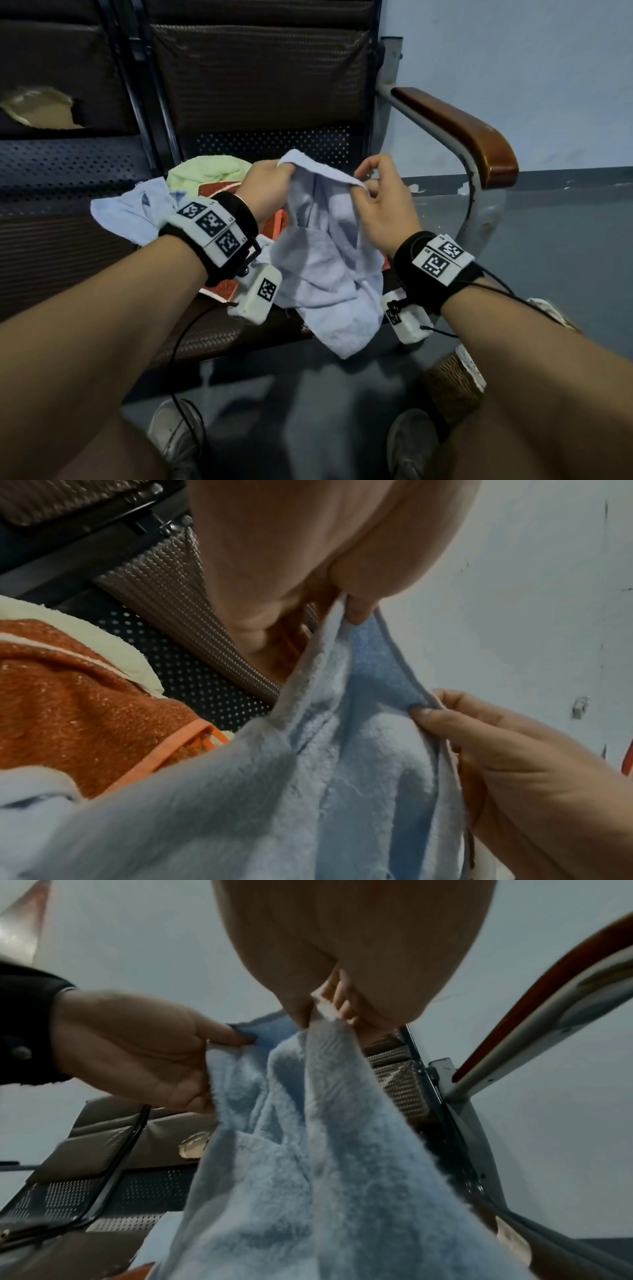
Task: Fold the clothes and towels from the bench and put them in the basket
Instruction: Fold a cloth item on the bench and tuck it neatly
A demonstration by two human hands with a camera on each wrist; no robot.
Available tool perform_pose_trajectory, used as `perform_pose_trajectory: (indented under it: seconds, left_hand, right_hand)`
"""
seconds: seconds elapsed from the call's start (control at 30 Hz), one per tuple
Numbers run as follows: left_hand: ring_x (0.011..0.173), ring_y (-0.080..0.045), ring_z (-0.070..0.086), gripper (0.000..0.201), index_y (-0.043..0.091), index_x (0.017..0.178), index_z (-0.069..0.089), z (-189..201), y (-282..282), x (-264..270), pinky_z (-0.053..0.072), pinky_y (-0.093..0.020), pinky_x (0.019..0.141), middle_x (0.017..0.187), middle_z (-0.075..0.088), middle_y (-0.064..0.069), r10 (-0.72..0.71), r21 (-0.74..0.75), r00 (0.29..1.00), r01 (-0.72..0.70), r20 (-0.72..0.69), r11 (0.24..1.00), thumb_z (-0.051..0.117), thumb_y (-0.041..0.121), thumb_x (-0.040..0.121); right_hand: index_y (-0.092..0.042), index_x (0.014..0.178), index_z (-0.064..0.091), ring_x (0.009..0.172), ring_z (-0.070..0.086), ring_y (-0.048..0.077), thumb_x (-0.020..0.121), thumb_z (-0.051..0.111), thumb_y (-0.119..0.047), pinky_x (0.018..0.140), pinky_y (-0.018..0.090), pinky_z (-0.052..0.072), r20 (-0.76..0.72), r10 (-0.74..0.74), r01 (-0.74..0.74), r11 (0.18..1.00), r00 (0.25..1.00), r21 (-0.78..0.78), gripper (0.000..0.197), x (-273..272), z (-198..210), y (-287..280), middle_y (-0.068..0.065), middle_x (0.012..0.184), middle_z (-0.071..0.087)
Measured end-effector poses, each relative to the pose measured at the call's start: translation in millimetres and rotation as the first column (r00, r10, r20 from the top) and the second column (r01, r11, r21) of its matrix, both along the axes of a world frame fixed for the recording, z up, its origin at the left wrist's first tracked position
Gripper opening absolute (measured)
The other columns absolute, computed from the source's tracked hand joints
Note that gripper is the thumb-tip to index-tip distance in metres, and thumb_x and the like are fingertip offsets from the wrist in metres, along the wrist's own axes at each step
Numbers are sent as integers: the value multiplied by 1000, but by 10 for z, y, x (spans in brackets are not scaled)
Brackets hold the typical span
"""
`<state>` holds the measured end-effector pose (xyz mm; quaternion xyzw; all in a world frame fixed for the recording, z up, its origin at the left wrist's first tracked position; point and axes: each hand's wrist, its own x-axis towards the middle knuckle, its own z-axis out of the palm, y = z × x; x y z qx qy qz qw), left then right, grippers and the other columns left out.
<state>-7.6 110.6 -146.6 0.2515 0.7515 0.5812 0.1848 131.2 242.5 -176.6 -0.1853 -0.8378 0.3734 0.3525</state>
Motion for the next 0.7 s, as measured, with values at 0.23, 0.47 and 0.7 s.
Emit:
perform_pose_trajectory:
  seconds: [0.23, 0.47, 0.7]
  left_hand:
    - [59, -13, 60, 32, 12, 71, 61, 67, -43, 22, 45, -16, 50, 67, 60, -2, 77, 119, 983, -98, 166, 988, 45, 8, 98]
    - [70, -25, 59, 22, -4, 94, 70, 95, -51, 168, 45, -29, 57, 78, 65, -13, -46, 247, 954, -29, 295, 969, 48, -3, 91]
    - [71, -20, 68, 26, 7, 93, 74, 117, 51, 332, 56, -27, 58, 85, 72, -15, -155, 229, 962, 102, 225, 968, 50, -1, 94]
  right_hand:
    - [-26, 112, 56, 60, 51, -4, 89, 43, 2, 59, 18, 42, 375, 221, -316, 924, 900, 214, 39, 77, 52, -145, -12, 77, 53]
    - [-31, 79, 75, 65, 57, 11, 79, 48, -11, 62, 25, 44, 537, 10, -116, 980, 844, 164, 33, 52, 45, -189, -11, 74, 64]
    - [-19, 60, 54, 72, 63, 24, 87, 62, -44, 58, 33, 41, 417, -52, 15, 996, 907, 92, 37, -155, -41, -331, -1, 63, 59]
